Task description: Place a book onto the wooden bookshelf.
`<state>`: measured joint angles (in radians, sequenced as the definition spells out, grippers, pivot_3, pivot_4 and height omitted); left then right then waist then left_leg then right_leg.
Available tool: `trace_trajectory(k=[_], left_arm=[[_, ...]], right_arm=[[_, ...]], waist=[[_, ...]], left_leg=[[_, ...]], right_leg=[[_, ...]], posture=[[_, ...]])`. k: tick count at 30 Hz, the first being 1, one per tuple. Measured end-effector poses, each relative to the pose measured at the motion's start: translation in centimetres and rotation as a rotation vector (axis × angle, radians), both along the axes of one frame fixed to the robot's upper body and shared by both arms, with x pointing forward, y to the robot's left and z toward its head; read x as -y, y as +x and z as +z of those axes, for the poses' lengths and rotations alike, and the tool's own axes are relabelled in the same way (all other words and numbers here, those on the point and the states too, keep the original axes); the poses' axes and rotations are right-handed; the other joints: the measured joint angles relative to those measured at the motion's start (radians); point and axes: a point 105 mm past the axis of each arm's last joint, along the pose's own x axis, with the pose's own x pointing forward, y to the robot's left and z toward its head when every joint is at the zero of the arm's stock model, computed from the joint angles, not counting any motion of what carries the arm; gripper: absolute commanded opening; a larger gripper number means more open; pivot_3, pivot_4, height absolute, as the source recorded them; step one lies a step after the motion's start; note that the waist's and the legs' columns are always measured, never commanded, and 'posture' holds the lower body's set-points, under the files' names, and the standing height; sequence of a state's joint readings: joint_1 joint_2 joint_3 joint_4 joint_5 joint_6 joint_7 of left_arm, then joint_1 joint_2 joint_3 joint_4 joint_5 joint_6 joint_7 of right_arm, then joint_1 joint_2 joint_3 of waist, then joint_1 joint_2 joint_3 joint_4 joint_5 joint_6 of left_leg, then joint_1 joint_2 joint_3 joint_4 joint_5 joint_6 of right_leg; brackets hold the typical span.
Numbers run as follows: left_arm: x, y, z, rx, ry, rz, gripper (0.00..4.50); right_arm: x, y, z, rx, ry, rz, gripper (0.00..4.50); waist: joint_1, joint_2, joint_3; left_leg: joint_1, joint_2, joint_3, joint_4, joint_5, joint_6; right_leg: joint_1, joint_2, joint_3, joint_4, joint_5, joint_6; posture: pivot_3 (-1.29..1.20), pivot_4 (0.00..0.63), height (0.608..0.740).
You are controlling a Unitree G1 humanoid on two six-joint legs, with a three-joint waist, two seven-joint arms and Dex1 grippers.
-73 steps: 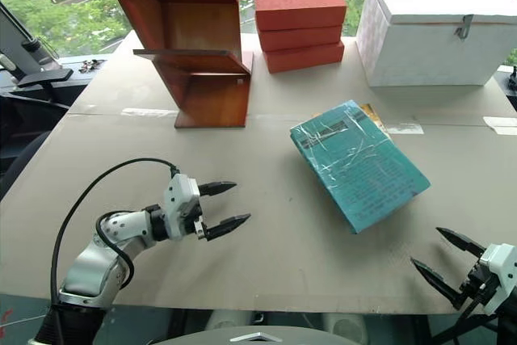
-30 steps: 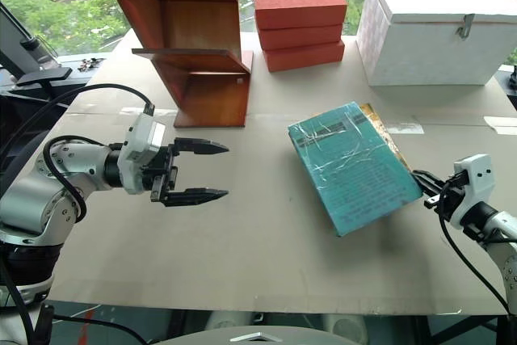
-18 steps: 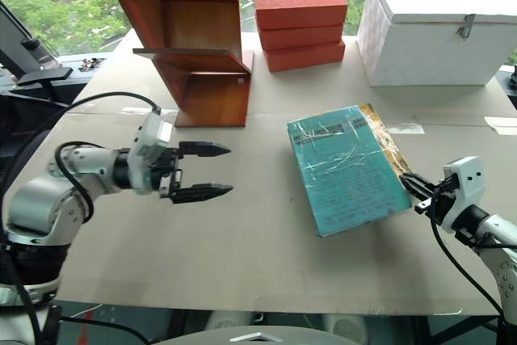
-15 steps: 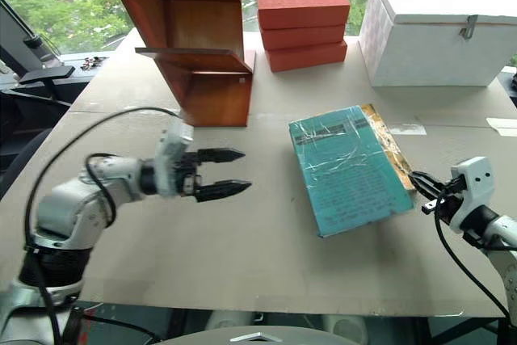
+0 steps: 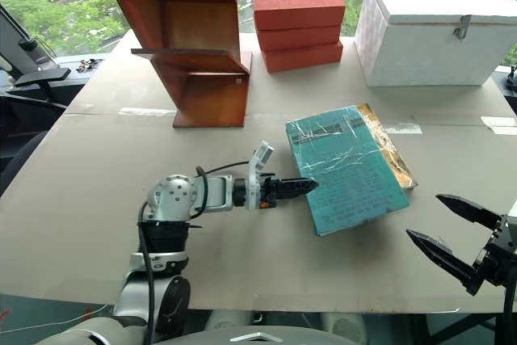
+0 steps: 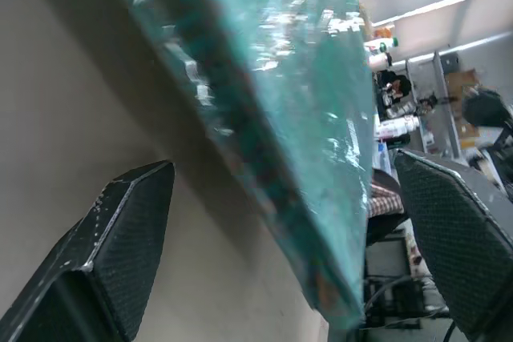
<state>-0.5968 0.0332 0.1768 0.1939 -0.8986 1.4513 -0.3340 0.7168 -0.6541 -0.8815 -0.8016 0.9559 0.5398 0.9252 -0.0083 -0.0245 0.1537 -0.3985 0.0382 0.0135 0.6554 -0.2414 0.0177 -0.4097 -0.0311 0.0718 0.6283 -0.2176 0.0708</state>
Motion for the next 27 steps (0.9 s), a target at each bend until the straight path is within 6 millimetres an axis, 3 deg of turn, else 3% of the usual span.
trace_trajectory(k=[2,7,9,12,17,19,20,27], left_arm=[[0.0,0.1,-0.1,-0.009,-0.002,0.007,4.09],[1.3,0.4,-0.6,-0.132,-0.099,0.034,2.10],[1.0,0.8,-0.3,-0.137,-0.117,0.053,0.99],[0.9,1.1,0.2,-0.137,-0.149,0.068,0.02],[0.1,1.5,1.0,-0.046,-0.118,0.067,0.02],[-1.3,1.7,2.6,0.198,-0.026,0.042,0.02],[-1.9,2.0,4.3,0.391,0.027,0.017,0.02],[-2.7,4.8,14.0,1.307,0.318,0.045,0.02]], right_arm=[[-0.2,-0.1,0.2,0.007,-0.003,0.007,4.50],[-0.5,-1.8,-0.1,-0.047,0.033,-0.016,4.50],[-0.5,-2.0,0.2,-0.039,0.037,-0.015,4.50],[-0.7,-1.9,0.5,-0.031,0.035,0.004,4.50],[-0.7,-1.1,1.4,0.014,0.048,0.032,4.50],[-0.6,-0.3,2.1,0.051,0.062,0.044,4.50],[-0.4,0.2,2.6,0.075,0.071,0.045,4.50],[-0.8,2.9,4.1,0.146,0.149,0.100,4.50]], waist=[[-0.002,-0.001,-0.001],[0.001,-0.001,-0.001],[-0.003,-0.001,-0.001],[-0.003,-0.001,-0.001],[-0.008,-0.004,0.001],[-0.013,-0.006,0.002],[-0.013,-0.006,0.002],[0.009,-0.005,0.002]], left_leg=[[0.000,0.000,0.000,0.000,0.000,0.000],[-0.002,-0.001,0.000,-0.001,0.000,0.000],[-0.002,-0.001,0.000,-0.001,0.000,0.000],[-0.001,-0.001,0.000,-0.001,0.000,0.000],[-0.002,-0.001,0.000,-0.001,0.000,0.000],[-0.001,0.000,0.001,-0.002,0.000,0.000],[-0.001,0.000,0.001,-0.003,0.000,0.000],[-0.003,-0.001,0.002,-0.002,0.000,0.000]], right_leg=[[0.000,0.000,0.000,-0.001,0.000,0.000],[-0.001,-0.002,-0.001,-0.002,0.000,0.000],[-0.001,-0.002,-0.001,-0.002,0.000,0.000],[-0.001,-0.002,-0.001,-0.002,0.000,0.000],[-0.001,-0.002,-0.001,-0.002,0.001,-0.002],[-0.002,-0.001,0.000,-0.002,0.003,-0.005],[-0.002,-0.001,0.000,-0.002,0.003,-0.005],[-0.001,-0.002,0.001,-0.003,0.003,-0.005]], posture=[[0.00,0.150,0.740],[0.00,0.150,0.740],[0.00,0.150,0.740],[0.00,0.150,0.740],[0.00,0.150,0.740],[0.00,0.150,0.740],[0.00,0.150,0.740],[0.00,0.150,0.740]])
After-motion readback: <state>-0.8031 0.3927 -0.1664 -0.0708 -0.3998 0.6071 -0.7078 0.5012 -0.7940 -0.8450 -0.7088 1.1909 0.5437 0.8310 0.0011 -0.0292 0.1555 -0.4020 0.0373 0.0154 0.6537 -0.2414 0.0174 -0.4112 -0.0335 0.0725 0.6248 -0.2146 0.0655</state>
